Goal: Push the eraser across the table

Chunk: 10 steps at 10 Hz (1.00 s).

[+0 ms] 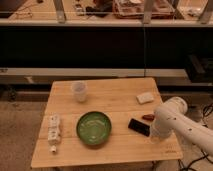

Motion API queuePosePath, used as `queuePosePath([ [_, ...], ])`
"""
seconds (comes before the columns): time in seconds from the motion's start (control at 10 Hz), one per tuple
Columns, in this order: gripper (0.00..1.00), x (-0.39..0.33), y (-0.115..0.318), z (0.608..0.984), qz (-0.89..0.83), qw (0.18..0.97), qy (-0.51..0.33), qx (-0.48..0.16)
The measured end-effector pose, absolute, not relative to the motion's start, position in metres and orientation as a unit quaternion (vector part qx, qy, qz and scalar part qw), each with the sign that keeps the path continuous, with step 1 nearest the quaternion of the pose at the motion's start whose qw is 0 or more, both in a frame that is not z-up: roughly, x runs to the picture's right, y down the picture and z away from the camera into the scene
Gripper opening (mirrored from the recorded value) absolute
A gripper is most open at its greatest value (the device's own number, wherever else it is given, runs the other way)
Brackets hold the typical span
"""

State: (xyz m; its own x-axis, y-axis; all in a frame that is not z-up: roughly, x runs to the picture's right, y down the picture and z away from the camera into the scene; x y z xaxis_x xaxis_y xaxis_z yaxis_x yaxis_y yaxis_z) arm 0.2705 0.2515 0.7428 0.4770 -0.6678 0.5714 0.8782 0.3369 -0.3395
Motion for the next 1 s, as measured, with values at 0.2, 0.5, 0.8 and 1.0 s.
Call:
queuePosePath([
  [0.2, 0.0, 0.275, 0.246, 0.744, -0.474, 0.805, -0.161, -0.317],
  [0.5, 0.0, 0.277, 0.241, 0.748, -0.46, 0.813, -0.167, -0.316],
  [0.8, 0.0, 0.276, 0.241, 0.753, -0.443, 0.819, -0.2, -0.304],
  [1.0, 0.0, 0.276, 0.242, 0.759, -0.434, 0.823, -0.224, -0.288],
])
